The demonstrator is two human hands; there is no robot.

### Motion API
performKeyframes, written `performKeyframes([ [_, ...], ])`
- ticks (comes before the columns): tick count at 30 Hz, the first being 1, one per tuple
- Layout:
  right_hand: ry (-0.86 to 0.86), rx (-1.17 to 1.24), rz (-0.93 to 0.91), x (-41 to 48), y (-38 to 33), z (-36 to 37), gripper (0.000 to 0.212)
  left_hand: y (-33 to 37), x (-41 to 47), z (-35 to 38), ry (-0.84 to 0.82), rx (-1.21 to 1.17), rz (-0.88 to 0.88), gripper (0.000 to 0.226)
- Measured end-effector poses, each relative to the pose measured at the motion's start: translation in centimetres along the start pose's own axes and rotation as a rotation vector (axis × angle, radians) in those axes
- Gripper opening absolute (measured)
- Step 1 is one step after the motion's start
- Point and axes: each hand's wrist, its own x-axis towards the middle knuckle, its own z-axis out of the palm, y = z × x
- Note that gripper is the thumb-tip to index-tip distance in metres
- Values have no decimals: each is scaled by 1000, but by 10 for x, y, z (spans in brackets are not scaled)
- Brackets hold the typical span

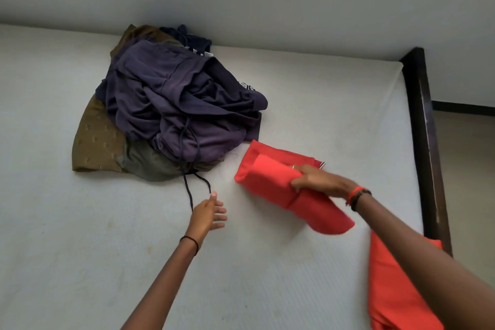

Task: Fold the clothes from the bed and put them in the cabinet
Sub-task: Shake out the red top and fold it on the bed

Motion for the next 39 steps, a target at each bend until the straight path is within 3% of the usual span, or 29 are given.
performKeyframes([
  [4,105,18,49,19,-5,-49,46,-28,5,35,-191,37,-136,37],
  [7,202,-130,41,38,-1,-73,44,-33,9,66,-330,40,-60,25],
  [9,282,-160,60,50,8,-80,44,-30,11,85,-381,28,-1,30],
  [11,375,-138,83,60,21,-82,41,-23,13,102,-378,1,53,52],
  [13,433,-118,104,67,33,-81,32,-11,17,119,-398,-86,108,50],
  [17,432,-90,128,67,43,-71,66,8,32,141,-324,-313,87,84],
  [20,440,-32,112,64,49,-62,72,14,42,144,-257,-406,58,79],
  [25,423,190,109,49,62,-45,64,15,45,144,-148,-476,140,54],
  [31,372,468,99,-1,82,-3,51,9,26,134,-271,-438,79,57],
  [37,325,999,49,-68,106,53,63,-18,-9,125,-424,-260,-103,85],
  [39,333,1222,109,-93,116,74,80,-28,-30,128,-515,-198,-163,75],
])
